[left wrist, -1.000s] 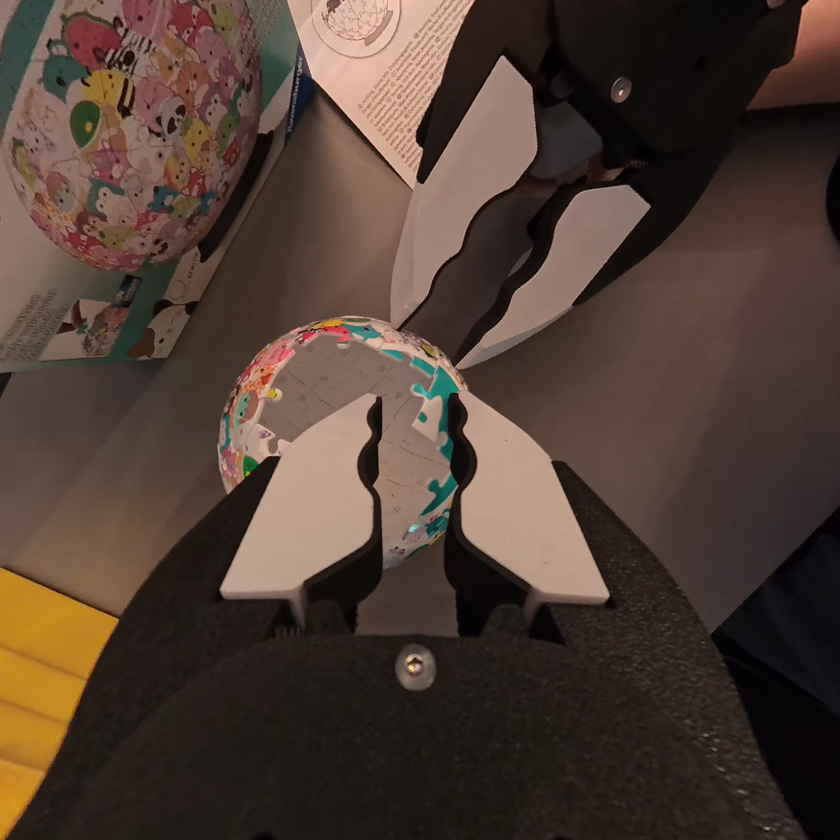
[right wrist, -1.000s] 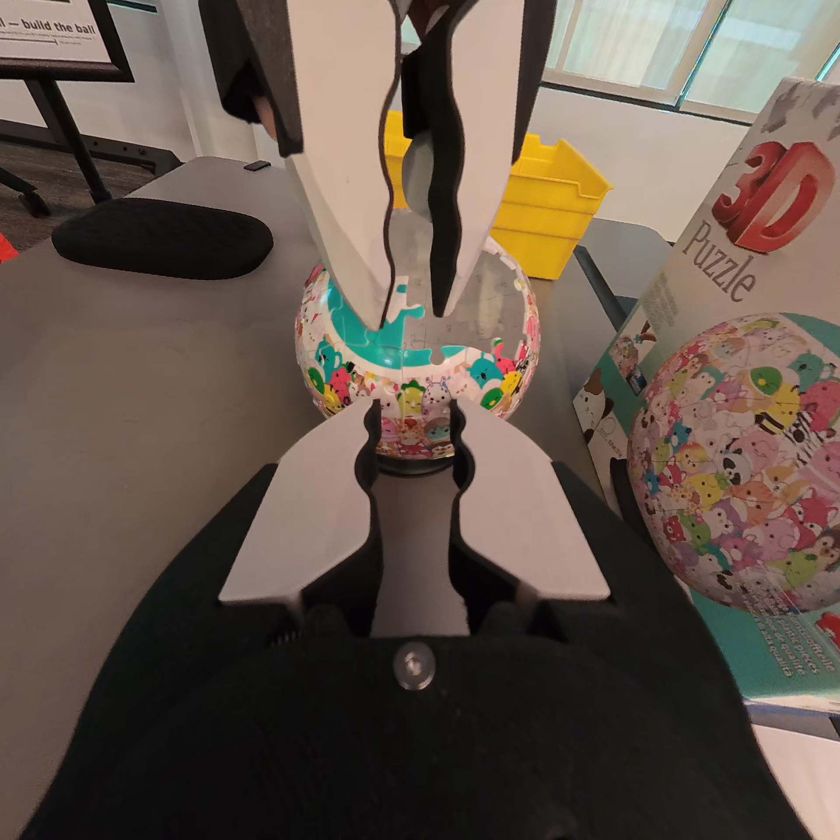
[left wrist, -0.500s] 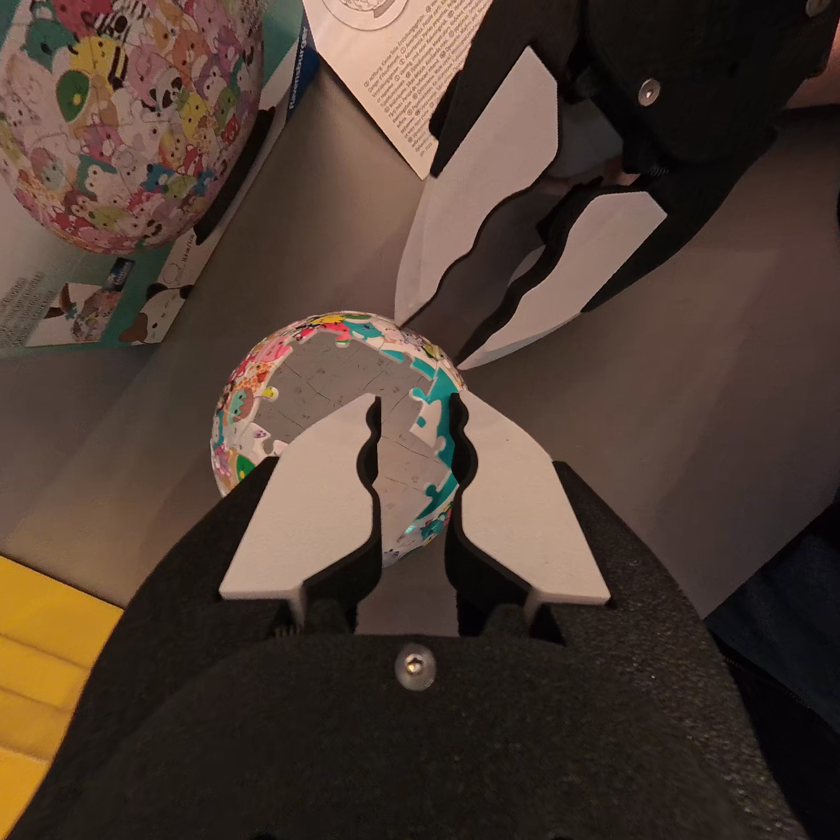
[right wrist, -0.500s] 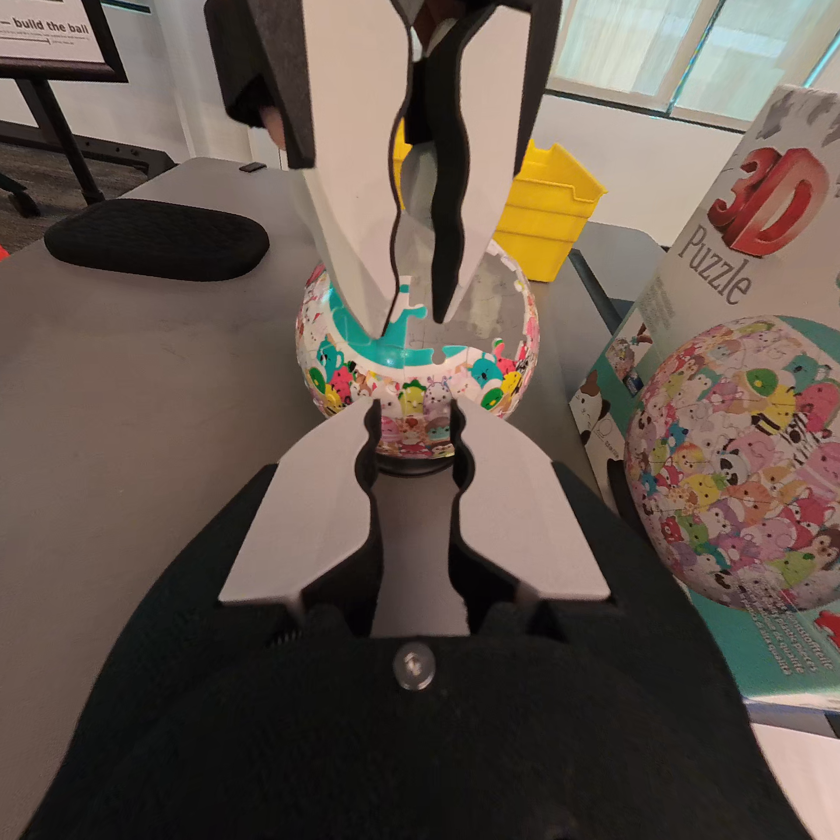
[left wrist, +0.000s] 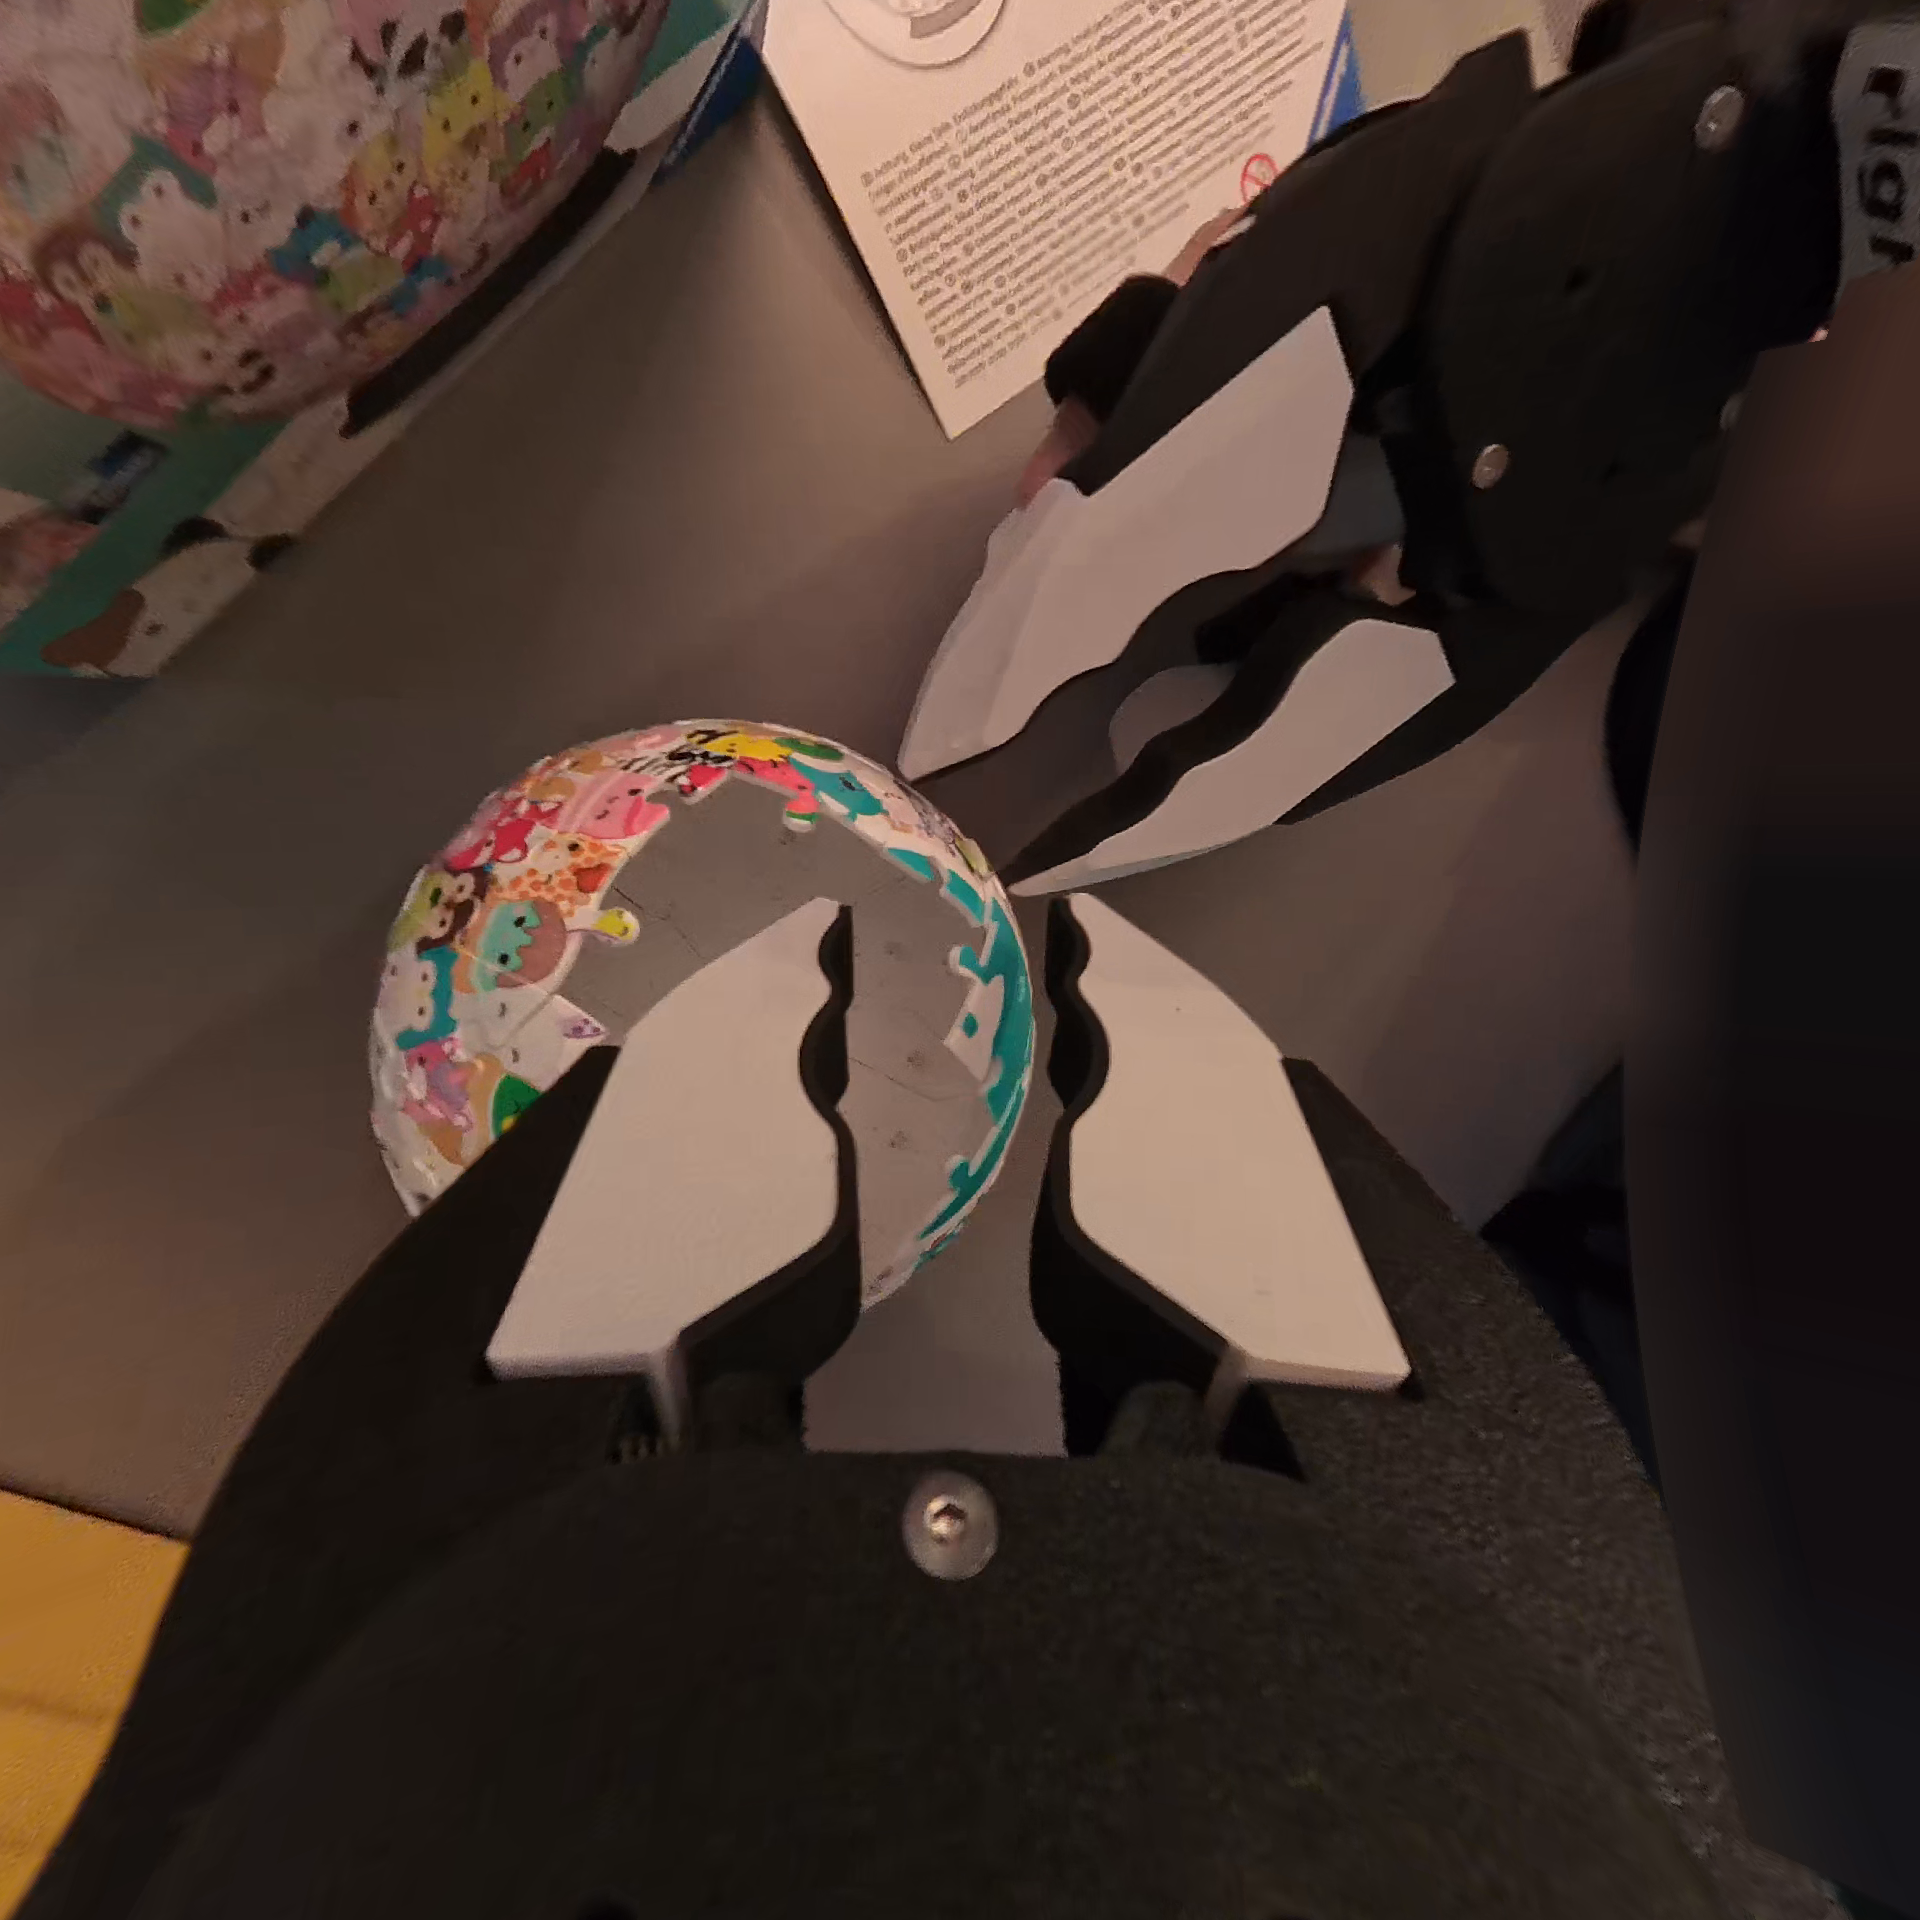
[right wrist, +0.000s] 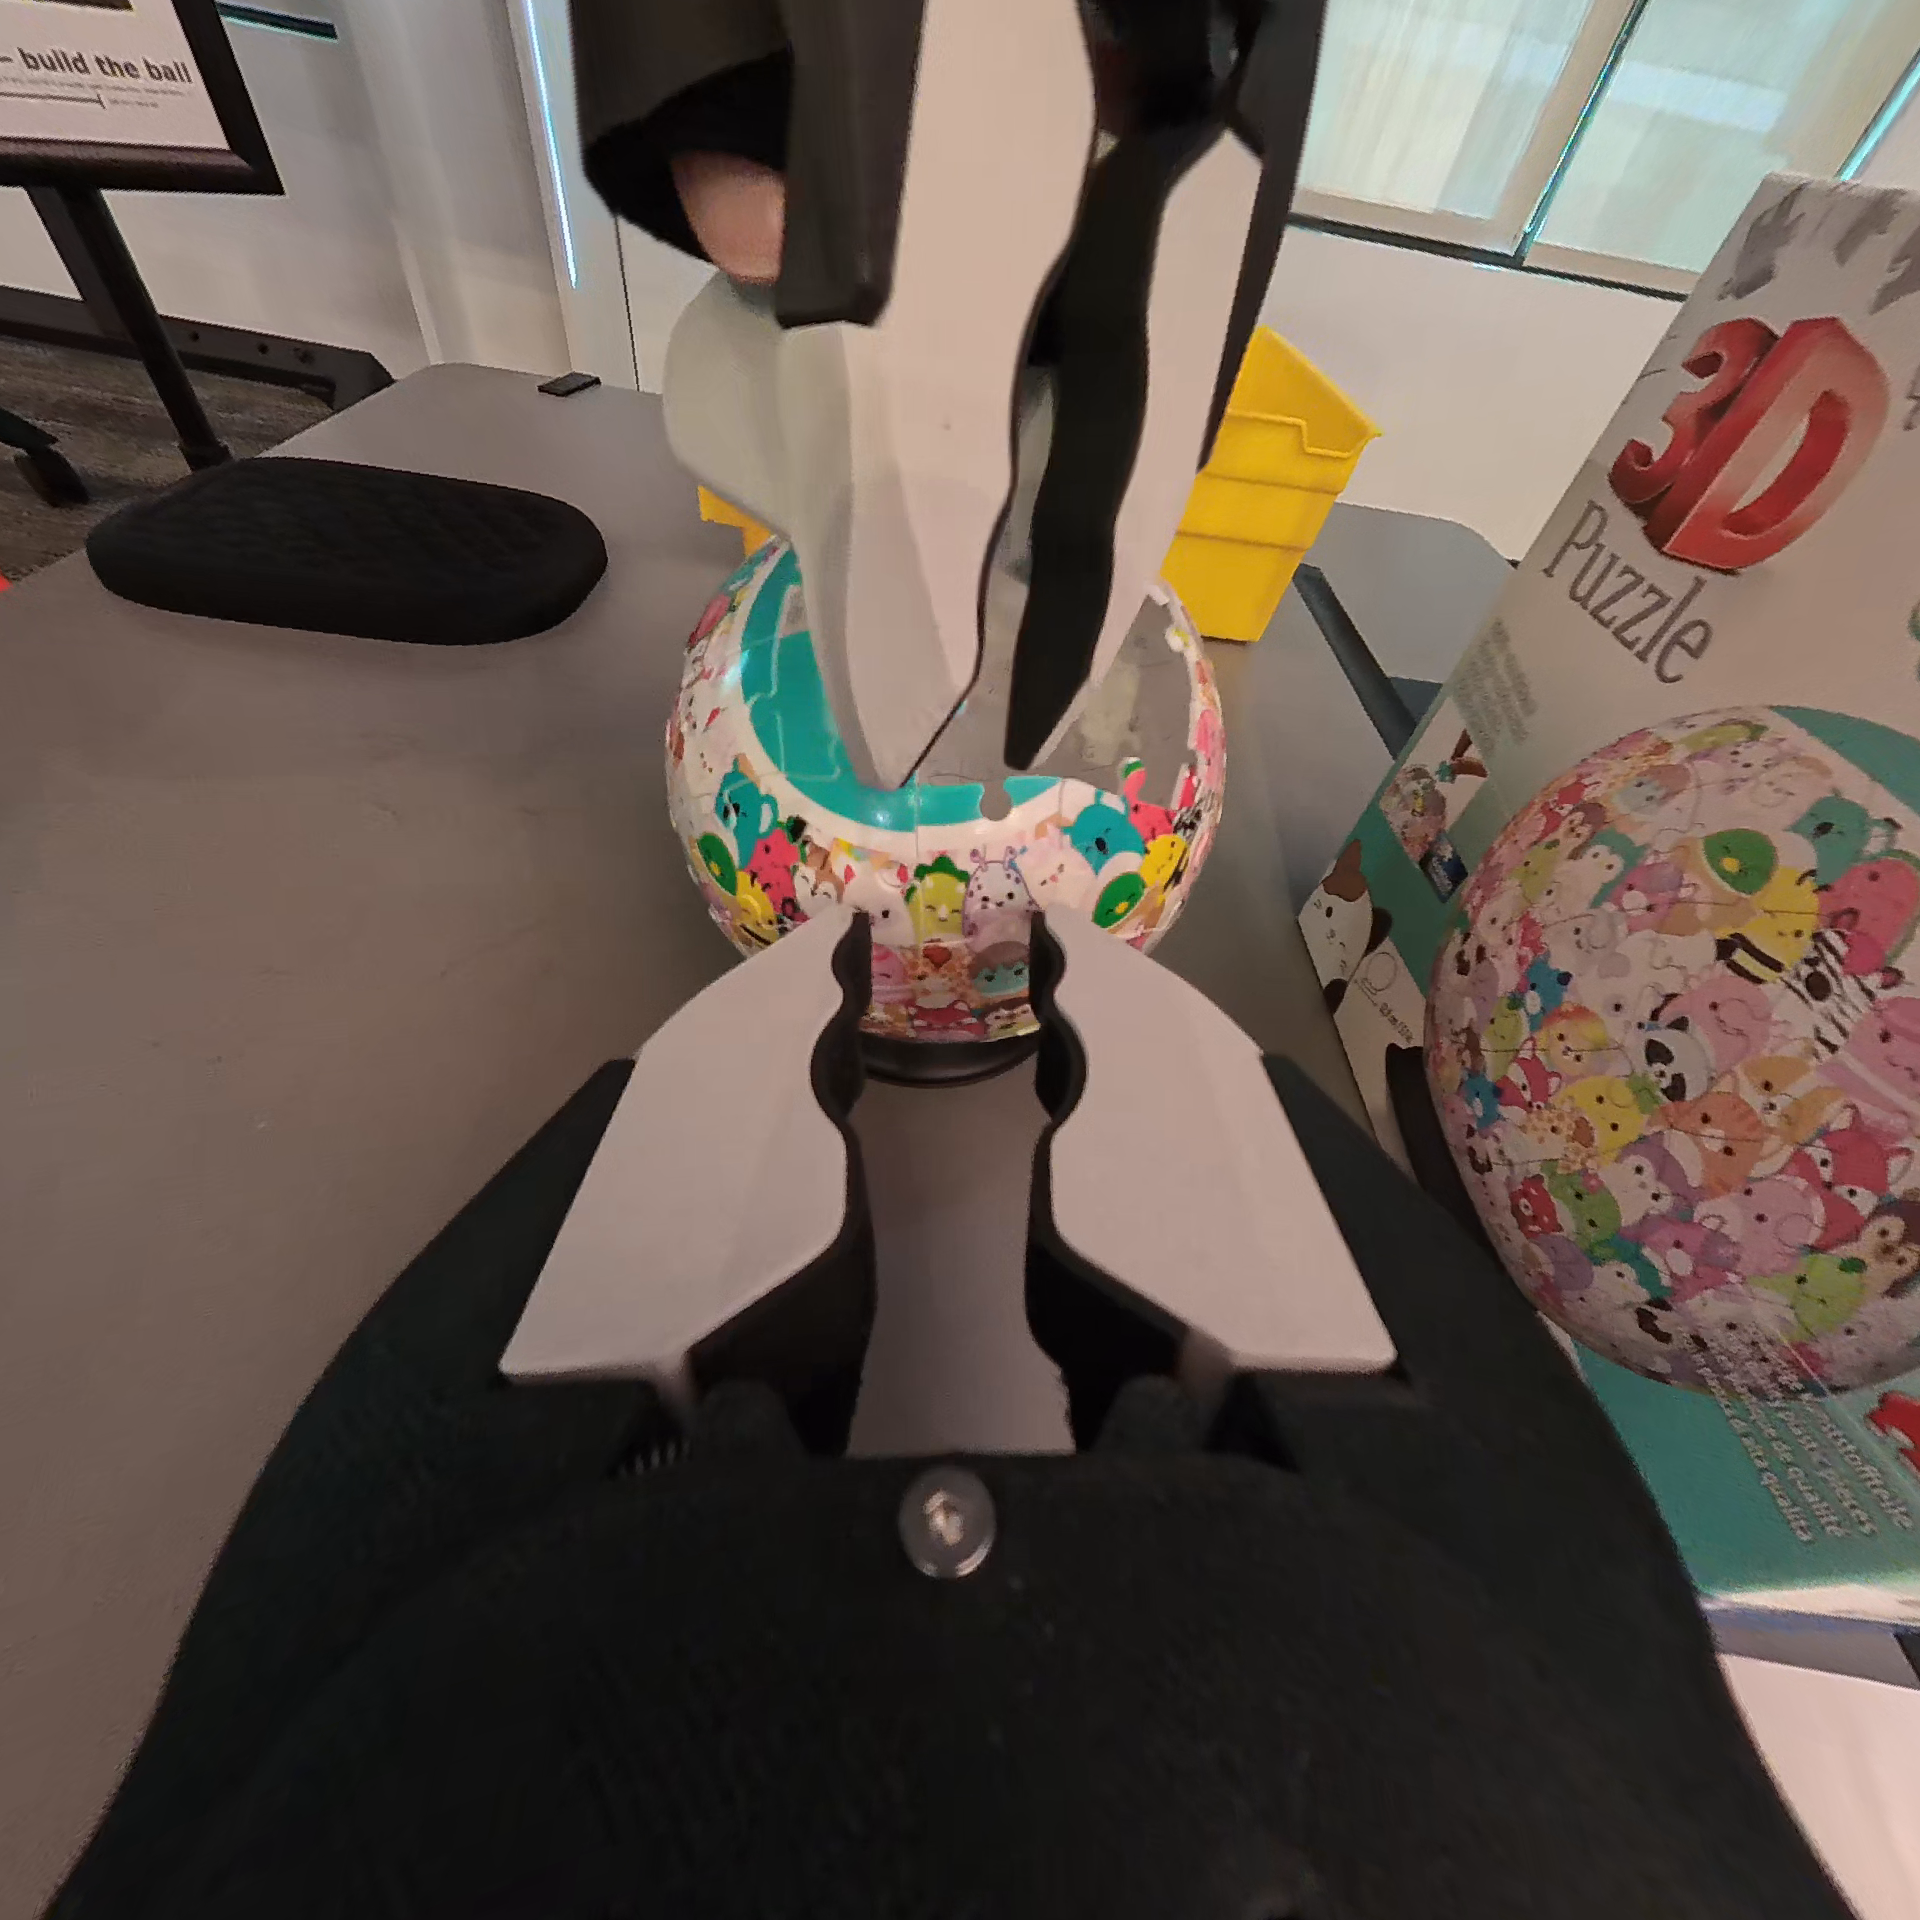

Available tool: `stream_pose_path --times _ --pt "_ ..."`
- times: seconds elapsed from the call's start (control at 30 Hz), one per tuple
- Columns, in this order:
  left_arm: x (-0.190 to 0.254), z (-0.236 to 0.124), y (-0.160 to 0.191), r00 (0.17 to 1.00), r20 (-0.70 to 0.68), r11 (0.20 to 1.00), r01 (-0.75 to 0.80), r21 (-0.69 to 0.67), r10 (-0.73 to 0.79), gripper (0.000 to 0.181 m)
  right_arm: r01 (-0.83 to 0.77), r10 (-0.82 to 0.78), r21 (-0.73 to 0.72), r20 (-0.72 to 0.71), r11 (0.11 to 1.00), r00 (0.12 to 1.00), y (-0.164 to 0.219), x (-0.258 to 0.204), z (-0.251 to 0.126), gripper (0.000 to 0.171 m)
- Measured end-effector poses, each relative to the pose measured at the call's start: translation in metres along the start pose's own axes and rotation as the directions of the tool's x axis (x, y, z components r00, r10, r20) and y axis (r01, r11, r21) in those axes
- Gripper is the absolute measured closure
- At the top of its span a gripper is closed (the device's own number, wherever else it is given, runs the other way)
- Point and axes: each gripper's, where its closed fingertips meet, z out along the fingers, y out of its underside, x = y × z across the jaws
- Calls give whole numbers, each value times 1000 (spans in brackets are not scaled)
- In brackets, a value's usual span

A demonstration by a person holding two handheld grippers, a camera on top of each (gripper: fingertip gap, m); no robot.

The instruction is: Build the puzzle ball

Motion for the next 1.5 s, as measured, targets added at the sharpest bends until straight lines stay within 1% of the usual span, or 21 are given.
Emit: stream_pose_path --times 0.1,0.23,0.3,0.4,0.5,0.57,0.63,0.7,0.73,0.77,0.8,0.87,0.93,0.97,1.0,1.03,1.13,1.2,1.27,1.4,1.5 --pt "-2 1 0 999 29 999 14 -44 -13 148 -9 9 6 -2 1000 1000 0 2 -2 141" --pt "-3 -4 -3 991 116 995 -58 -77 66 146 -7 8 23 -10 1000 1000 -3 4 -5 142" --pt "-2 -8 -5 984 151 993 -88 -74 99 146 -6 6 26 -15 1000 1000 -5 5 -7 141" --pt "1 -16 -8 980 171 994 -89 -59 98 144 -4 5 36 -24 999 1000 -7 7 -10 141" --pt "11 -42 -20 970 208 991 -133 17 127 147 7 -5 54 -37 998 999 -11 8 -13 141" --pt "25 -70 -26 961 232 975 -185 125 152 149 16 -14 52 -42 999 999 -10 10 -16 140" --pt "41 -99 -25 946 273 936 -244 255 173 147 4 -2 55 -29 998 1000 -8 10 -18 138" --pt "55 -127 -15 942 295 875 -273 400 159 142 1 -1 47 6 999 1000 -5 7 -20 129" --pt "62 -138 -7 945 293 836 -277 474 148 135 4 -5 50 26 999 1000 -5 5 -20 124" --pt "66 -148 3 948 293 791 -275 546 128 122 5 -8 54 51 999 999 -5 3 -20 119" --pt "68 -157 13 950 295 740 -273 615 105 115 -3 -2 56 75 998 997 -4 1 -19 110" --pt "73 -177 34 951 300 606 -283 744 75 108 -27 22 42 105 999 994 2 -1 -13 94" --pt "78 -198 55 944 325 427 -316 847 54 102 -28 23 41 112 999 993 7 0 -5 86" --pt "79 -208 65 938 344 337 -334 880 30 103 -33 29 34 115 999 993 10 1 0 83" --pt "78 -216 74 931 365 277 -351 894 3 106 -42 40 16 116 999 992 14 3 5 80" --pt "77 -218 80 926 377 262 -363 894 -3 107 -54 54 -3 118 999 992 16 4 9 77" --pt "74 -206 84 945 324 350 -314 882 32 110 -53 53 -2 112 999 992 14 9 18 74" --pt "74 -197 74 961 267 418 -271 867 68 113 -75 80 -41 152 996 985 18 4 22 74" --pt "74 -188 59 967 231 470 -255 845 109 119 -58 67 -69 142 996 988 21 3 24 75" --pt "70 -169 25 946 268 558 -324 764 183 121 5 1 -66 86 998 996 20 1 26 84" --pt "70 -152 9 930 287 618 -367 695 229 120 -25 30 -86 51 996 998 21 -2 28 84"
